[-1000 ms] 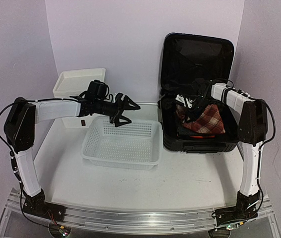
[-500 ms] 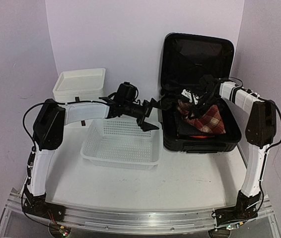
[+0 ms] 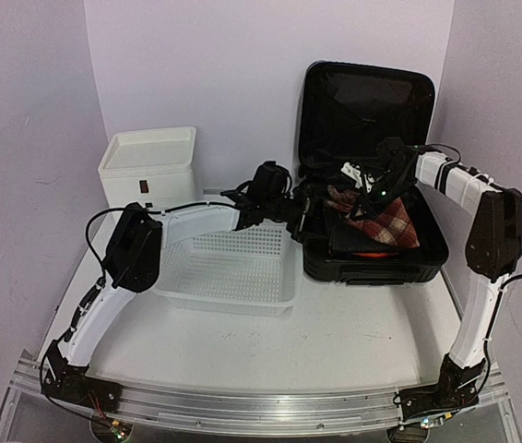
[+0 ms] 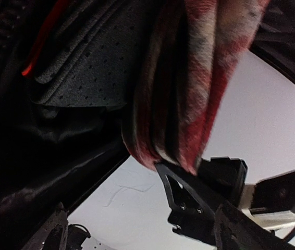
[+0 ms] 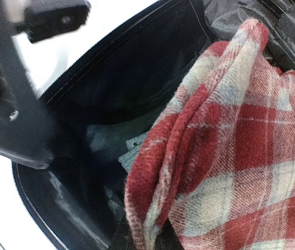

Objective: Open, take out, and arrange the luggage

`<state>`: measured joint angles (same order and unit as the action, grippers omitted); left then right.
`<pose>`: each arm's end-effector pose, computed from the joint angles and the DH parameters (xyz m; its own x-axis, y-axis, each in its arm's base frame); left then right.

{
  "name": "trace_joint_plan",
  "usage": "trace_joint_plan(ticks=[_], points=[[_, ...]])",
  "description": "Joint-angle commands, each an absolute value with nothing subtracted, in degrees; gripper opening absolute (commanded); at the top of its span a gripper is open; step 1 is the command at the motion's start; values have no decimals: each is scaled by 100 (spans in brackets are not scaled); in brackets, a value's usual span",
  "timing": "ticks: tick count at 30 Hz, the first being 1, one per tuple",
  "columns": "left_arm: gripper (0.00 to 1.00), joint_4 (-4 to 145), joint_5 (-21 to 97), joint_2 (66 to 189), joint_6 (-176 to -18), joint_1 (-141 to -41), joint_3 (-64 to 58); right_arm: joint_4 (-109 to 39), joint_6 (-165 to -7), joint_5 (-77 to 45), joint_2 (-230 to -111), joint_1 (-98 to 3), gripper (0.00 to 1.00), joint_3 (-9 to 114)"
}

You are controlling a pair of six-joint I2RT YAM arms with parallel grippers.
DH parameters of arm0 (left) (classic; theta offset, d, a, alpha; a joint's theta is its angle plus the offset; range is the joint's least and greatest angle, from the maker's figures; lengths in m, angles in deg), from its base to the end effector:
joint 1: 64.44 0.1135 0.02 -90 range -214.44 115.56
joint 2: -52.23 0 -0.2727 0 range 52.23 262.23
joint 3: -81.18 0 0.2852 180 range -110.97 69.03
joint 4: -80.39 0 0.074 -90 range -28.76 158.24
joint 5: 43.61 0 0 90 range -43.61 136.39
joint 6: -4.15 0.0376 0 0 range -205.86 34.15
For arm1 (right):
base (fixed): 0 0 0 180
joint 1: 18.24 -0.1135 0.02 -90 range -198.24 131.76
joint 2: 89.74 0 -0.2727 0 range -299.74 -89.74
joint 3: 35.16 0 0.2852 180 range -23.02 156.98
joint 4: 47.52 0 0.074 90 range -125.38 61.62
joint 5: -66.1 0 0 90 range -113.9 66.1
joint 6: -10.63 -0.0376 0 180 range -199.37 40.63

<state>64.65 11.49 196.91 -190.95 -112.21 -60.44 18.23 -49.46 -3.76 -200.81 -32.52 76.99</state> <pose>0.4052 -0.4784 0.2221 -0.8814 -0.2072 0.4246 -0.4622 0.1913 -0.8659 0.4329 0.1235 0.2746 -0.5726 -0.6288 -0.5260 -0.7613 0.6460 0.0564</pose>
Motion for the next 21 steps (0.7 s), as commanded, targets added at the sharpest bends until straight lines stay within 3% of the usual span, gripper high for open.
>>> trace_joint_plan(ticks=[1,8,10,14,18,21], points=[[99,6639,1724,19947,-19423,-11352,-6643,1714,-5099,-40,-19614,-3291,0,7625],[99,6608,1810,19867,-18574,-11367,-6406,1448,-5562,-797,-19611,-3294,2,7426],[99,6584,1820,19532,-18065,-11337,-5963,1435,-5676,-600,-19659,-3298,14,7350],[99,6510,1810,18825,-17199,-11207,-5030,1576,-6529,-518,-19958,-3281,67,7507],[99,6455,1843,18261,-16101,-11107,-4763,1748,-7543,-34,-19842,-3055,86,7644],[99,6349,1750,17990,-15382,-11102,-4831,1761,-8052,-450,-19806,-2813,94,7897]])
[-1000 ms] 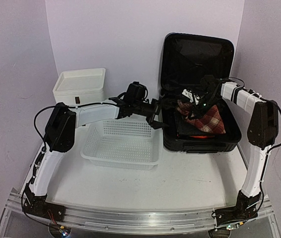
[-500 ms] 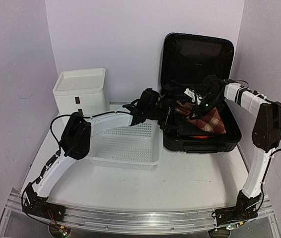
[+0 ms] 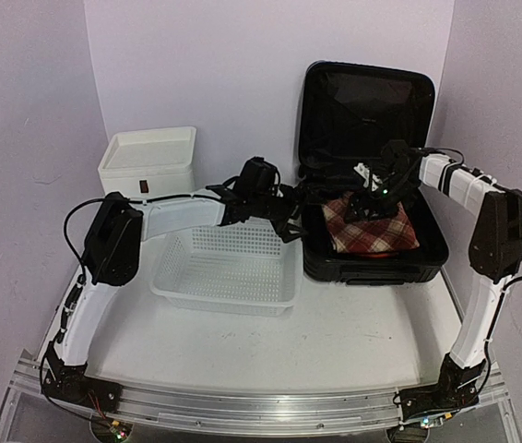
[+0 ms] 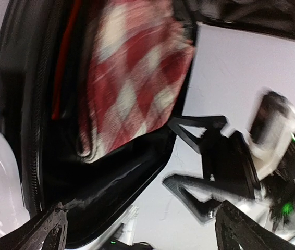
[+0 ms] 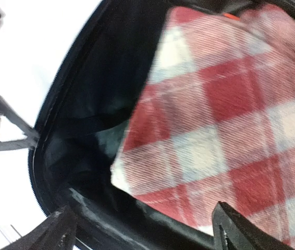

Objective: Open, take out, and arrange the luggage

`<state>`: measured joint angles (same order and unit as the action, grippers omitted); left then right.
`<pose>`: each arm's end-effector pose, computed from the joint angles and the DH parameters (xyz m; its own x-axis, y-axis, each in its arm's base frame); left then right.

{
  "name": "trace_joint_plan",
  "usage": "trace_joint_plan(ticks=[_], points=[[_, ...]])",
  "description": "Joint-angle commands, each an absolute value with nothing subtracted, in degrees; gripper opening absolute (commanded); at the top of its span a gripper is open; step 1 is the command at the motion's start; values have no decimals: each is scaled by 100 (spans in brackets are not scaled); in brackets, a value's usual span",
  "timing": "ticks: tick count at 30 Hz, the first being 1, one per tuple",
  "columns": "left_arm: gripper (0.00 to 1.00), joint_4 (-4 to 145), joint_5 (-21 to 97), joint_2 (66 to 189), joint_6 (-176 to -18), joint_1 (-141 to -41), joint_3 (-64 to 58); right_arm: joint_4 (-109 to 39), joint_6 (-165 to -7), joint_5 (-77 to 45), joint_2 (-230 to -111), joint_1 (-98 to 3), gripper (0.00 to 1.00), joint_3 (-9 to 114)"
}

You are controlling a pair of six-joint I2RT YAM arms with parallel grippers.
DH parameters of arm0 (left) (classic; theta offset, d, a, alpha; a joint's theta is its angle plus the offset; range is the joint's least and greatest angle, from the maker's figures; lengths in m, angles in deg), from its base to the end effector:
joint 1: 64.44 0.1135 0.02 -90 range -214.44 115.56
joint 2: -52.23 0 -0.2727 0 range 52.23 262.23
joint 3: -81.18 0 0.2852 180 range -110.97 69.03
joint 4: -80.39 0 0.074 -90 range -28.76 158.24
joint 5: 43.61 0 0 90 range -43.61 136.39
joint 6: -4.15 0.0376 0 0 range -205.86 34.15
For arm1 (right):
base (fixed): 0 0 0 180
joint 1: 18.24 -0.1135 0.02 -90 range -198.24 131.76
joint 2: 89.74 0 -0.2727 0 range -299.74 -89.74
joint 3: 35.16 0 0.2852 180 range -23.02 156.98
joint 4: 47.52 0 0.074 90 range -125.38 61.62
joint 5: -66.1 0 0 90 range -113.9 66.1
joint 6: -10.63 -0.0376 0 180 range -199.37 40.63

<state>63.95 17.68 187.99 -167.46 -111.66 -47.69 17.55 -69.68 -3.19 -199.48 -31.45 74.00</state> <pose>0.3920 -0.4503 0.2272 -0.9725 -0.2266 0.0542 -0.1285 0.3272 -0.9362 0.4276 0.1140 0.2678 -0.8144 -0.3529 -0.4607 -0.4999 0.8298 0.2482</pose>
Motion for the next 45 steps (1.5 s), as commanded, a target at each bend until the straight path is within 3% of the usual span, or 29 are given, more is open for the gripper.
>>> trace_joint_plan(ticks=[1,6,10,14,17,23,29,33,37,41,45], points=[[98,6332,1719,17906,-15168,-11102,-4813,1784,-8189,-662,-19862,-2642,96,8017],[95,6200,1590,17430,-14119,-11118,-4541,1940,-8557,-1071,-20640,-1907,97,8777],[94,5595,1770,17095,-13395,-11155,-4429,1987,-8355,-836,-21455,-1533,86,9625],[93,5284,1812,16840,-12976,-11211,-4268,2098,-8033,-902,-22102,-1475,85,10452],[93,5144,1834,16675,-12794,-11225,-4063,2104,-7986,-742,-22484,-1463,77,10911],[93,5086,1731,16638,-12756,-11220,-3918,2107,-7735,-625,-22724,-1463,62,11171],[93,5068,1596,16741,-12766,-11225,-3993,2126,-7746,-684,-22314,-1463,59,10815],[93,5066,1500,16839,-12818,-11225,-4046,2129,-7747,-641,-22217,-1463,42,10702],[93,5066,1487,16823,-12832,-11225,-4021,2124,-7846,-961,-22212,-1457,36,10757],[93,5066,1565,16730,-12813,-11225,-3873,2110,-8371,-1391,-22273,-1274,11,10902],[93,5066,1560,16678,-12815,-11225,-3774,1933,-8513,-1219,-22316,-1104,6,10907]])
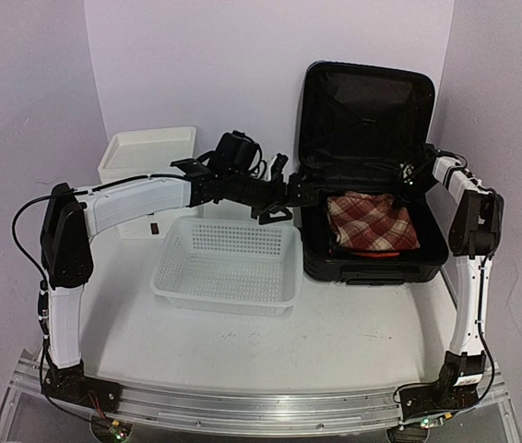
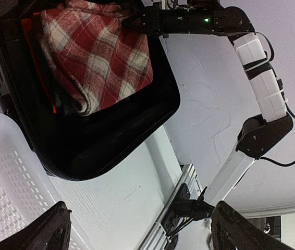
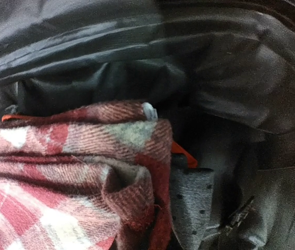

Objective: Open, take out, and arrange the luggage

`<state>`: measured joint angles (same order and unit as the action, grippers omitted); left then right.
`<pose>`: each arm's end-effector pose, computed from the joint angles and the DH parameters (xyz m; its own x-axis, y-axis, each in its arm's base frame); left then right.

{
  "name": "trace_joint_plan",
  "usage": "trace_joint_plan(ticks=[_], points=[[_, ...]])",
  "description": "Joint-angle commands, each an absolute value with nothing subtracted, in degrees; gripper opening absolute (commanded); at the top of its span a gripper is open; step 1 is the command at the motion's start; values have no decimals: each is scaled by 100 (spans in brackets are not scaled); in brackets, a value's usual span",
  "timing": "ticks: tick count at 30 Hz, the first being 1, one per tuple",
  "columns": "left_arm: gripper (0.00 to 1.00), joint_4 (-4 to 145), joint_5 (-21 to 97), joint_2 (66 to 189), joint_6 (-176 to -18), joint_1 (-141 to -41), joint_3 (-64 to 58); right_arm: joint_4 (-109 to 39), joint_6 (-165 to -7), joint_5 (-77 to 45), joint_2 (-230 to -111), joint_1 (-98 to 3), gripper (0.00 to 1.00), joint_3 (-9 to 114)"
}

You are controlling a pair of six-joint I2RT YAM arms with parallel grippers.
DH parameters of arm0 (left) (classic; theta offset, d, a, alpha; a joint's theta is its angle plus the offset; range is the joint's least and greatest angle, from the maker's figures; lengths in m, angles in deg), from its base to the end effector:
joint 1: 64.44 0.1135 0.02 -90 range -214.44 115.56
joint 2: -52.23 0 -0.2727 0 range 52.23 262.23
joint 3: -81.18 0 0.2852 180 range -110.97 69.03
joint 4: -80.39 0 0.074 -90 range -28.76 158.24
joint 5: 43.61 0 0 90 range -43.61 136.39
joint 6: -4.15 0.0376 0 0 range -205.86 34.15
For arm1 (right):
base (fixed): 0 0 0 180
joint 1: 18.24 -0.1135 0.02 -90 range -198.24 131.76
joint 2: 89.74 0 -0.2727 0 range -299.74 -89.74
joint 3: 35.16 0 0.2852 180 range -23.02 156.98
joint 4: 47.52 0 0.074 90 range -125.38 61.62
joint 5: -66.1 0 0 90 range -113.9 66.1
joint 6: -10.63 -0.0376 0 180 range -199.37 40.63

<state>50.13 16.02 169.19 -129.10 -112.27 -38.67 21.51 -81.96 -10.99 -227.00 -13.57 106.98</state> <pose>0.3370 -0.4004 0.3220 -0.8695 0.0793 -0.4876 0.4738 0.4130 -0.7778 0.5515 -0.0366 0.2233 -0.8968 0.1175 -0.4265 0.0228 0.9751 0.2206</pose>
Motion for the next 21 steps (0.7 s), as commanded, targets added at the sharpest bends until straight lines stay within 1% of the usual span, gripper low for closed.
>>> trace_joint_plan(ticks=[1,2,3,4,8,9,10,12,15,18,21], points=[[93,5071,1550,16675,-12813,-11225,-3756,1885,-8531,-1217,-22335,-1084,6,10902],[93,5067,1542,16675,-12813,-11225,-3745,1848,-8557,-1208,-22360,-1053,6,10912],[93,5066,1539,16674,-12820,-11225,-3741,1828,-8590,-1196,-22392,-1024,1,10914],[93,5066,1528,16674,-12823,-11230,-3740,1799,-8634,-1210,-22375,-998,0,10871],[93,5066,1516,16653,-12825,-11225,-3724,1055,-8824,-1211,-22121,-918,0,10221],[93,5066,1518,16645,-12816,-11221,-3711,971,-8873,-1307,-22112,-900,7,10153],[93,5066,1520,16642,-12814,-11221,-3701,944,-8907,-1417,-22145,-886,17,10156],[93,5066,1504,16637,-12807,-11221,-3684,924,-8799,-1368,-22296,-882,27,10297],[93,5066,1510,16614,-12780,-11216,-3656,1489,-8552,-1222,-22539,-884,48,10778],[94,5037,1598,16548,-12668,-11204,-3587,2114,-8341,-1486,-22304,-884,66,10908],[95,4928,1658,16487,-12466,-11131,-3565,2511,-8018,-1789,-21723,-899,76,10685]])
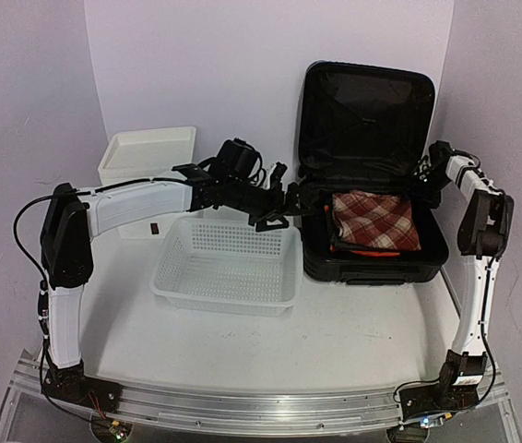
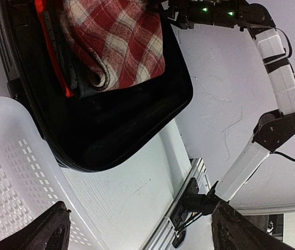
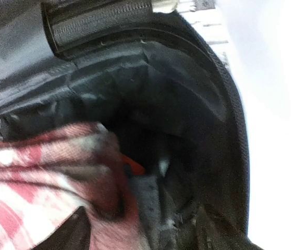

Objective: Open, take out, and arrange the luggage

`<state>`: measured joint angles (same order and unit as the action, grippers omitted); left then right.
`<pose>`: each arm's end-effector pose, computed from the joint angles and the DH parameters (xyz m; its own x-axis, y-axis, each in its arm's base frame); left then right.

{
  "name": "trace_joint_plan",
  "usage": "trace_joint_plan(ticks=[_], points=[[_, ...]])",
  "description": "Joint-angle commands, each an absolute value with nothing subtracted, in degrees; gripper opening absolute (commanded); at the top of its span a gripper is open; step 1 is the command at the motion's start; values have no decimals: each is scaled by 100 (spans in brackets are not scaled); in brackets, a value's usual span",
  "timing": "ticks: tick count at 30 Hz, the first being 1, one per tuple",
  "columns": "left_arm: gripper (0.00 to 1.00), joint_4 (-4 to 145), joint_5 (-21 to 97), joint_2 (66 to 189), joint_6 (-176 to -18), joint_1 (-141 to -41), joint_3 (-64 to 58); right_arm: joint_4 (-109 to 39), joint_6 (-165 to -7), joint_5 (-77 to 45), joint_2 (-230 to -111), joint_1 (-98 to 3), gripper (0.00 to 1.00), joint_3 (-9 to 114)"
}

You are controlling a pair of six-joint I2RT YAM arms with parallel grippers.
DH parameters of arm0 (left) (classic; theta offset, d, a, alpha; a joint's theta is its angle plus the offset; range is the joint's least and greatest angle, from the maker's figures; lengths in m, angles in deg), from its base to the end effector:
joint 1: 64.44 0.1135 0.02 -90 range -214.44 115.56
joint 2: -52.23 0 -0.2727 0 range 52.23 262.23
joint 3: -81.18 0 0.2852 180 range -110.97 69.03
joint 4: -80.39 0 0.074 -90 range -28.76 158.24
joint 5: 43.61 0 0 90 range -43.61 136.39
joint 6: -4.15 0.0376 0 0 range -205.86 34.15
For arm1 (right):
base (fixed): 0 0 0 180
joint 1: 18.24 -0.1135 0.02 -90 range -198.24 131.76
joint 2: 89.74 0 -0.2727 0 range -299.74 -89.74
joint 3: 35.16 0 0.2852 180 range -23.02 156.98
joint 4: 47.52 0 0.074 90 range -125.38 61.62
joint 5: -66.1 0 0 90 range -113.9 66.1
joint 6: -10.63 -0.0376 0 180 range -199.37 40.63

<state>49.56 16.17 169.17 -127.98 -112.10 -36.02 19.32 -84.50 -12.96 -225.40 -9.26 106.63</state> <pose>0.3365 -0.3974 0.3037 -0.8783 0.1033 -0.4668 0.4604 0.4462 -0.7674 0.5472 -0.0792 0.2378 -0.8525 0.2236 -0.4725 0.1383 0.9682 0.2086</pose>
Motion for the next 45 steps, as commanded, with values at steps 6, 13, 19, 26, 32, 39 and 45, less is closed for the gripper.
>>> trace_joint_plan(ticks=[6,13,19,26,32,39,45], points=[[96,4874,1815,16275,-12102,-10999,-3385,2525,-6134,-1676,-20381,-1299,95,9464],[96,4864,1669,16207,-11953,-10989,-3247,2231,-2635,-511,-19480,-2508,98,7812],[96,4880,1618,15984,-11874,-10915,-2947,2024,-1252,-24,-19544,-3005,81,7405],[96,5006,1606,15694,-11865,-10755,-2557,1497,-774,-394,-19679,-3399,80,6843],[96,5149,1402,15670,-12068,-10663,-2430,512,-689,-856,-19822,-3580,66,6402],[95,5233,1388,15644,-12160,-10637,-2364,-96,-620,-1309,-20031,-3634,67,6201],[95,5238,1375,15666,-12217,-10632,-2400,-1026,-600,-1741,-20130,-3695,70,5796]])
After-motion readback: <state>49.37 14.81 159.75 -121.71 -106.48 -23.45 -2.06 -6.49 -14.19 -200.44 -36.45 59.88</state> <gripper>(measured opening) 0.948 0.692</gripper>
